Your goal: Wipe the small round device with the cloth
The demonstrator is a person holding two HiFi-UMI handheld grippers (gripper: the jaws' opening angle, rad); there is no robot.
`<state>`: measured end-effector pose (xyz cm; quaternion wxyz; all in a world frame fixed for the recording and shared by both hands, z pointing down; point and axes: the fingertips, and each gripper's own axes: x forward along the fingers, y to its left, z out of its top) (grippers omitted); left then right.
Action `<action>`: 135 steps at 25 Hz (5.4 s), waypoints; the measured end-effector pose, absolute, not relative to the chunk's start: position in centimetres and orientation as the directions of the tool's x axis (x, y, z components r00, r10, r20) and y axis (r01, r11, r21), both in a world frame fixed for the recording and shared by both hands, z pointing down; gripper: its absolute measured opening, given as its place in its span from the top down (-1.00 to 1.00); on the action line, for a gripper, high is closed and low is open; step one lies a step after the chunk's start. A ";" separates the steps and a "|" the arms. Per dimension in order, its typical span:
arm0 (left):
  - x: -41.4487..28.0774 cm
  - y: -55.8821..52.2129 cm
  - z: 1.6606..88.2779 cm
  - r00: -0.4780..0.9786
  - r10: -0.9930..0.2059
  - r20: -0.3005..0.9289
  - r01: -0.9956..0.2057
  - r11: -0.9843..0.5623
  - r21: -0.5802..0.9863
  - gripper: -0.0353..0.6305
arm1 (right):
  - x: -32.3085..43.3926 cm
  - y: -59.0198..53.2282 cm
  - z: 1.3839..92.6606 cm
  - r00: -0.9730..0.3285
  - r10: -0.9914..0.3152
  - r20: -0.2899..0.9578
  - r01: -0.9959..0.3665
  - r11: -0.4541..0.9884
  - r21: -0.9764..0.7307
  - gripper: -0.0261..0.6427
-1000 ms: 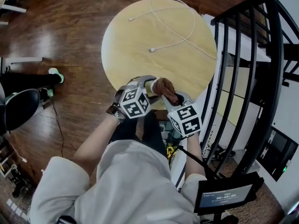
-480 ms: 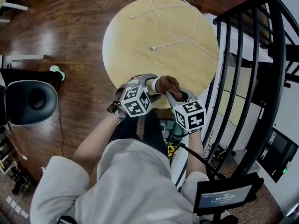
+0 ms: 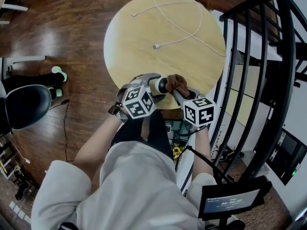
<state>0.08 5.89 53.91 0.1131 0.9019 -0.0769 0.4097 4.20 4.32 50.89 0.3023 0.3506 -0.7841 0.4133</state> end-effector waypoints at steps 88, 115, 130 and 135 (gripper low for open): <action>1.3 6.7 53.9 0.650 0.085 0.755 -0.117 -0.970 0.211 -0.19 | 4.1 4.5 54.5 -0.526 -0.231 0.819 -0.799 0.463 -0.383 0.67; 0.3 7.6 54.4 0.683 -0.098 0.724 -0.409 -0.872 0.268 -0.35 | 6.1 3.8 57.0 -0.140 -0.393 0.909 -0.765 0.626 0.153 0.67; 0.8 4.4 54.1 0.570 -0.375 0.731 -0.793 -0.482 0.371 -0.31 | 9.8 3.2 49.3 -0.318 -0.534 0.784 -0.928 0.344 -0.142 0.67; 0.7 4.3 54.0 0.594 -0.346 0.726 -0.757 -0.545 0.361 -0.20 | 8.6 3.0 48.2 -0.379 -0.535 0.755 -0.907 0.376 -0.189 0.67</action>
